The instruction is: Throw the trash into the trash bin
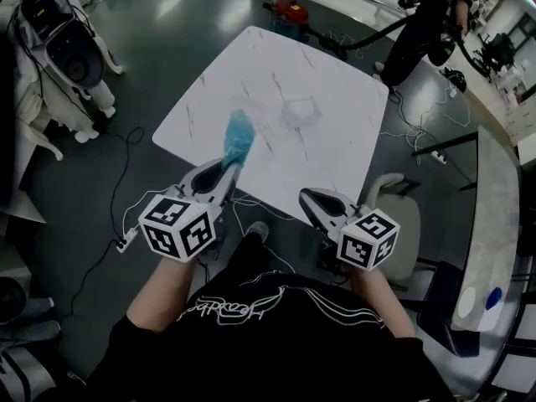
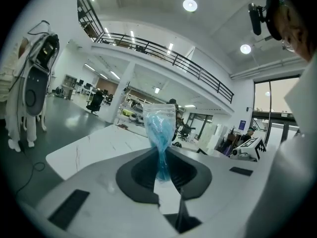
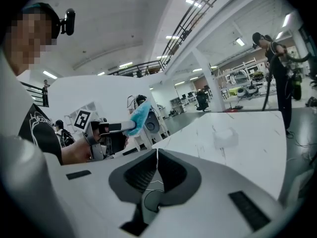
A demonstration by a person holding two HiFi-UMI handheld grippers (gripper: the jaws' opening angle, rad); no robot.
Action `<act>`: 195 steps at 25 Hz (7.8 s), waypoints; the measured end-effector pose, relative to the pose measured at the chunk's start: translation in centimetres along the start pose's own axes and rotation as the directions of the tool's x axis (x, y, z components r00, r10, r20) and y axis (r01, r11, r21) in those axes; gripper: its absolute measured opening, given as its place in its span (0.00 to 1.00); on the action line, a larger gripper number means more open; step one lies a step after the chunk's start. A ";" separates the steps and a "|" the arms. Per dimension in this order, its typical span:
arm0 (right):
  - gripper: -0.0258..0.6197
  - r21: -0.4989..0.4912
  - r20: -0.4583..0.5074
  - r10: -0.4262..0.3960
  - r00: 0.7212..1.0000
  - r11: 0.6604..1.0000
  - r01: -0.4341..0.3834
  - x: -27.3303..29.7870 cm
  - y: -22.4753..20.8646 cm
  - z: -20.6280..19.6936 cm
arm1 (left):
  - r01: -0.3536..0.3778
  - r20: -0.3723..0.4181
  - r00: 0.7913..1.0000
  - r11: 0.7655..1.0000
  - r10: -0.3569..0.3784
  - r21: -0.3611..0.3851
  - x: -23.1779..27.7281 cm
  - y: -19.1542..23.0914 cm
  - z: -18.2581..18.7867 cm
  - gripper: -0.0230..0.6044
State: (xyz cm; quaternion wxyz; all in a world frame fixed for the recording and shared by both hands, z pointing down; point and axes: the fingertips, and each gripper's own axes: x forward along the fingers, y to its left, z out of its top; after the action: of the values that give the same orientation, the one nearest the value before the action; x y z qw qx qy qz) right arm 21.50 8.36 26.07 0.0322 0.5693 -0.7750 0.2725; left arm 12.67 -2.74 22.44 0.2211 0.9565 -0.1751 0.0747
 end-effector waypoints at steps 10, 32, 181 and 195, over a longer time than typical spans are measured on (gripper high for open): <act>0.09 -0.062 -0.075 0.186 0.980 0.980 -0.191 4.3 6.8 -2.2 | -0.210 0.051 0.976 0.977 0.212 -0.044 -10.4 3.4 -2.7 0.09; 0.09 0.009 -0.413 0.320 0.853 0.938 -0.348 24.4 9.5 -14.7 | -0.494 -0.240 0.866 0.827 0.439 -0.270 -16.8 22.3 -17.6 0.09; 0.09 0.342 -0.003 -0.287 0.958 0.900 0.271 1.1 -25.5 0.9 | 0.464 -0.705 0.704 0.805 -0.083 0.369 32.5 4.0 -13.7 0.30; 0.09 0.380 0.003 -0.304 0.953 0.881 0.280 -0.1 -25.6 -0.3 | 0.466 -0.740 0.672 0.761 0.028 0.452 33.0 5.2 -15.8 0.18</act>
State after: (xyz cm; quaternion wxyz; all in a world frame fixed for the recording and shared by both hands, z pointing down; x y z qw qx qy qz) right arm 44.47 3.35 36.16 -0.0608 0.6832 -0.6144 0.3899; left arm 40.37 -9.99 45.86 -0.0414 0.8834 0.0817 0.4595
